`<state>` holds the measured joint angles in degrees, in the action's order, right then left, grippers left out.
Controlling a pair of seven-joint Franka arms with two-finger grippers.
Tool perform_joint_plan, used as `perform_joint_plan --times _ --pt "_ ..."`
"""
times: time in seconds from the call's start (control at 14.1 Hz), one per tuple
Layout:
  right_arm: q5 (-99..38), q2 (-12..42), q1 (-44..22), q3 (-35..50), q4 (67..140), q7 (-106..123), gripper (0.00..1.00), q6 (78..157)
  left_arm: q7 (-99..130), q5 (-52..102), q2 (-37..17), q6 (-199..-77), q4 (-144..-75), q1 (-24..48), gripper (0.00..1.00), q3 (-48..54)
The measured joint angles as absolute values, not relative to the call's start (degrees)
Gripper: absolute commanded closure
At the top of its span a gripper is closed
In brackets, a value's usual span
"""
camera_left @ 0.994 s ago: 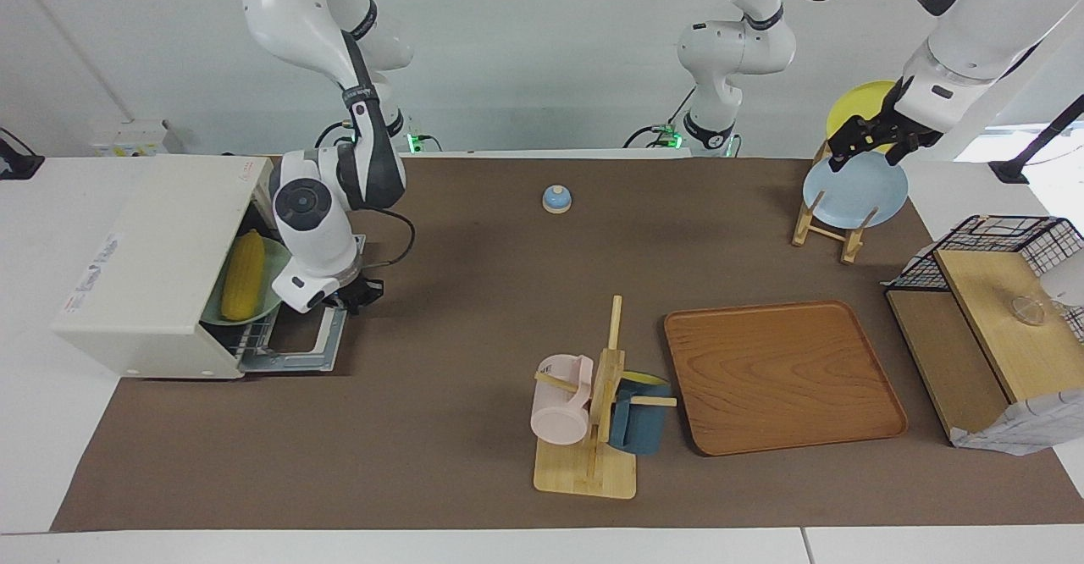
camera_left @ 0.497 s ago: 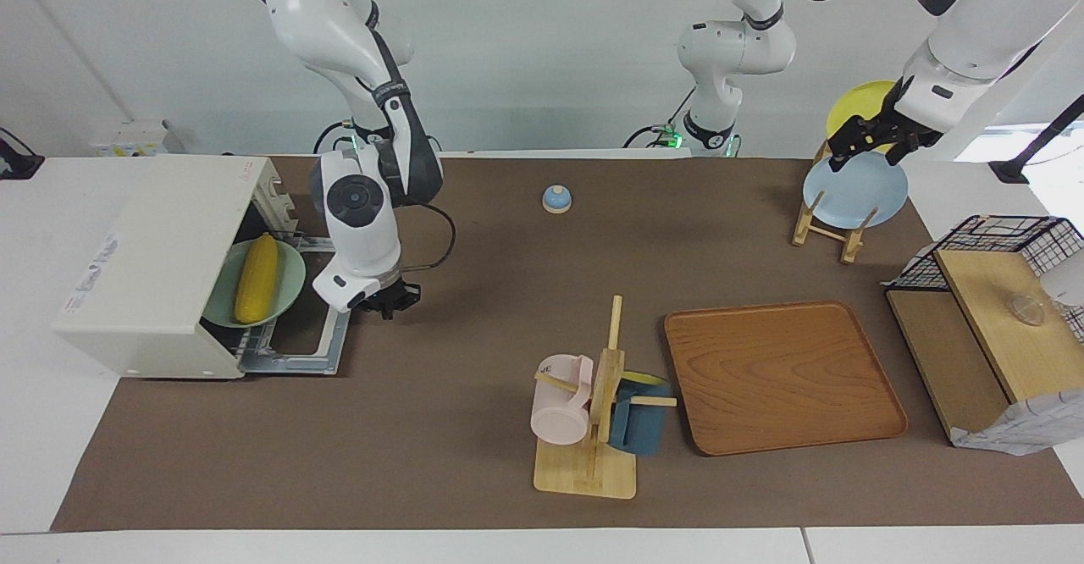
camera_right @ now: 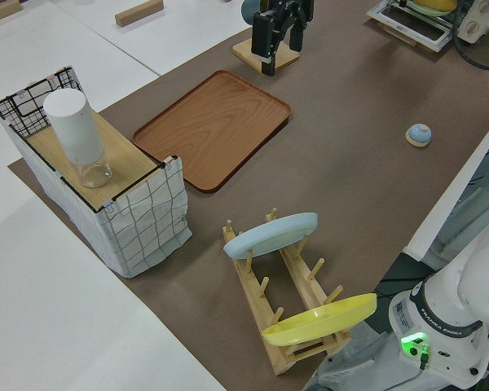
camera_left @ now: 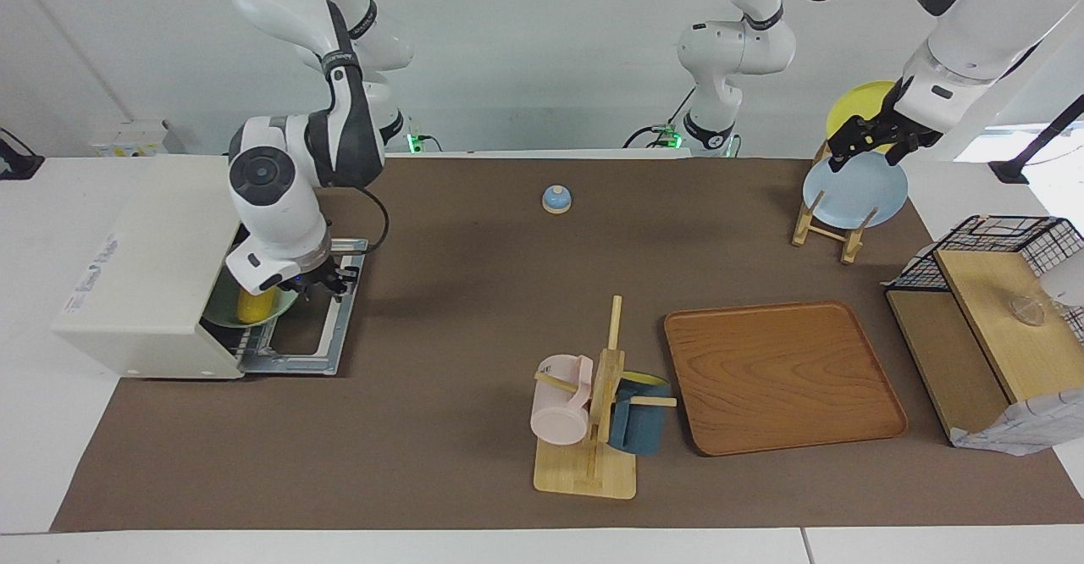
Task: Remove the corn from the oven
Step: 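Pull the green plate out and carry it toward the table center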
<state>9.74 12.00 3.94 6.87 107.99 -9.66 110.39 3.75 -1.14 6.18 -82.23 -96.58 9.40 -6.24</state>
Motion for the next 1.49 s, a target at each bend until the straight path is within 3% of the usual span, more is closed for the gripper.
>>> perform_joint_plan --times 0.78,0.92,1.07,1.21,1.49 --pt "9.8 11.9 5.6 6.9 109.5 -5.6 0.52 109.7 3.7 -1.1 6.2 -82.2 -96.6 9.4 0.0 -6.2" --pt "9.9 11.8 5.9 6.9 110.1 -5.0 0.61 109.7 3.7 -1.1 6.2 -82.2 -96.6 9.4 0.0 -6.2" --pt "10.0 11.8 6.2 6.9 110.4 -3.9 0.86 109.8 3.7 -1.1 6.2 -82.2 -96.6 9.4 0.0 -6.2" --pt "10.4 11.7 6.4 6.9 110.7 -2.0 1.0 110.1 3.7 -1.1 6.2 -82.2 -96.6 9.4 0.0 -6.2" --pt "12.0 10.9 5.2 7.1 110.5 -1.0 1.0 109.3 3.8 -1.1 6.2 -82.2 -96.6 9.4 0.0 -6.3"
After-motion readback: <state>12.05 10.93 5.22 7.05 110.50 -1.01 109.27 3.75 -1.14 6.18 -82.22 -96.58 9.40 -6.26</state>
